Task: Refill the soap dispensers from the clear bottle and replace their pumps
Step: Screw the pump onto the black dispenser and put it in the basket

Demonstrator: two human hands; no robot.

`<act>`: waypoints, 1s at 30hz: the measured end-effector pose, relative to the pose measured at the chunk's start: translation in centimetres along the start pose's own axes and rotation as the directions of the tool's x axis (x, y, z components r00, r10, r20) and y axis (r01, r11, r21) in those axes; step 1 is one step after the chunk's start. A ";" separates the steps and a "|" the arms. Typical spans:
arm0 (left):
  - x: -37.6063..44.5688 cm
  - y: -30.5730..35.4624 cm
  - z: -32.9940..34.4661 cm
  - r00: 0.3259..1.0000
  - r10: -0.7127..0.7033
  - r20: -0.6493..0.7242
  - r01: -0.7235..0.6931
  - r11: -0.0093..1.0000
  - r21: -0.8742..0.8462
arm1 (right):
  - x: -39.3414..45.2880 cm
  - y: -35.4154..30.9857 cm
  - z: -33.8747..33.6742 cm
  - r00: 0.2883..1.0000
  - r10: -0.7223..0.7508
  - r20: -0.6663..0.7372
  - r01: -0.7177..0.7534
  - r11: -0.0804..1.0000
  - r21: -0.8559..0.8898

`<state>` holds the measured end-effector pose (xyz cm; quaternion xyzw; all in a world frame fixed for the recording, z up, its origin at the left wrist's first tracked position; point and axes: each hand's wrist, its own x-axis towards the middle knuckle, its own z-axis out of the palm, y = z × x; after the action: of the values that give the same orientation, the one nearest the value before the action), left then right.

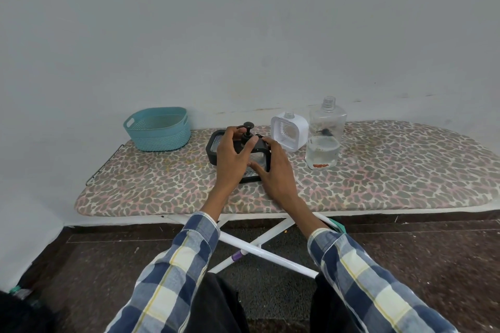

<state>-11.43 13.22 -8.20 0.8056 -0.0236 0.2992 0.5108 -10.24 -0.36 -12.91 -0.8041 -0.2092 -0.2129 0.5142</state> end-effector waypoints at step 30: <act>-0.6 -0.3 -0.2 0.997 -0.059 0.047 0.065 0.987 -0.147 | 0.2 0.7 0.3 1.000 -0.002 -0.003 0.002 1.000 -0.004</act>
<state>-11.86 13.38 -8.68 0.7720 -0.0315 0.2632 0.5777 -9.65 -0.39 -13.44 -0.8047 -0.2087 -0.2149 0.5126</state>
